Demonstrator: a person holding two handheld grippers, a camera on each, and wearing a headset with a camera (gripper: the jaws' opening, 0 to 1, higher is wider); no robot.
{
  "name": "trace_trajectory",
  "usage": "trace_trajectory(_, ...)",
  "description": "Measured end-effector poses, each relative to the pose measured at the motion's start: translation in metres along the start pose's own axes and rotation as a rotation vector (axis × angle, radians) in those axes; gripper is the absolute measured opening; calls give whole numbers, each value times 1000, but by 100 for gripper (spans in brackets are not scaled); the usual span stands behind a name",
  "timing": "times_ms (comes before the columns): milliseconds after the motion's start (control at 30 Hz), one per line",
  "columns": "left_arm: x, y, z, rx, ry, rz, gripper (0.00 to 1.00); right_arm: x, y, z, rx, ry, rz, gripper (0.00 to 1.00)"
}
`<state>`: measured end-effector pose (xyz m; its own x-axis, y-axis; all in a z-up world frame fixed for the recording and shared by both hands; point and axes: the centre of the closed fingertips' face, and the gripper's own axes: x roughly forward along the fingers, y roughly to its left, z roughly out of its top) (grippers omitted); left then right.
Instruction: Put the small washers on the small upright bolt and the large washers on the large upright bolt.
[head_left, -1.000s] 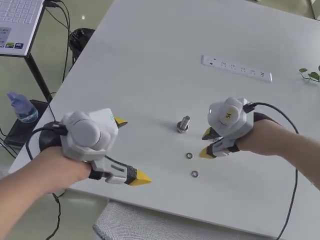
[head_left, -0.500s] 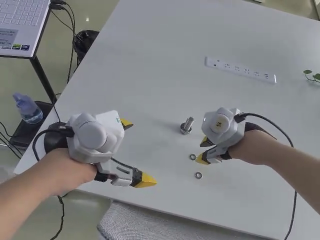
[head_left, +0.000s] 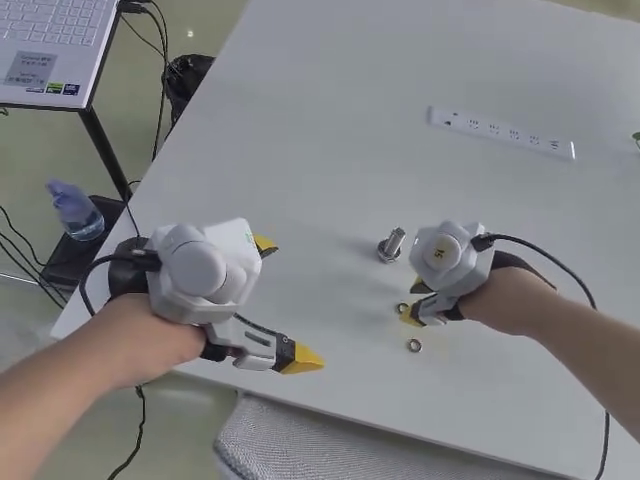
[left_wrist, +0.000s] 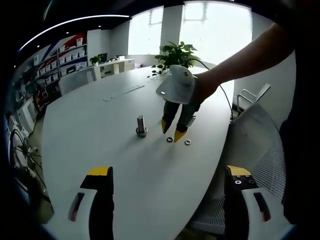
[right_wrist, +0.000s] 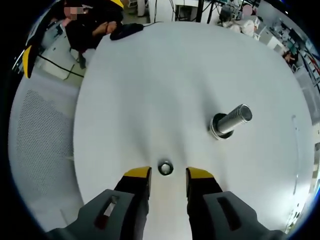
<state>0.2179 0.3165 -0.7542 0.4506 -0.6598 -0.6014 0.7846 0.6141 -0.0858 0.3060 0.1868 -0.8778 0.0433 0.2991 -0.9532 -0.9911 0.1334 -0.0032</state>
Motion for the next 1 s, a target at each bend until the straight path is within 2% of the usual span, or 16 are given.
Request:
trace_trajectory(167, 0, -1, -1, -3, 1, -3, 91, 2, -1, 0, -6, 4, -15, 29)
trace_trajectory(467, 1, -1, -2, -6, 3, -3, 90, 2, 1, -1, -3, 8, -5, 27)
trace_trajectory(1000, 0, -2, -2, -22, -7, -3, 88, 1, 2, -2, -20, 17, -8, 16)
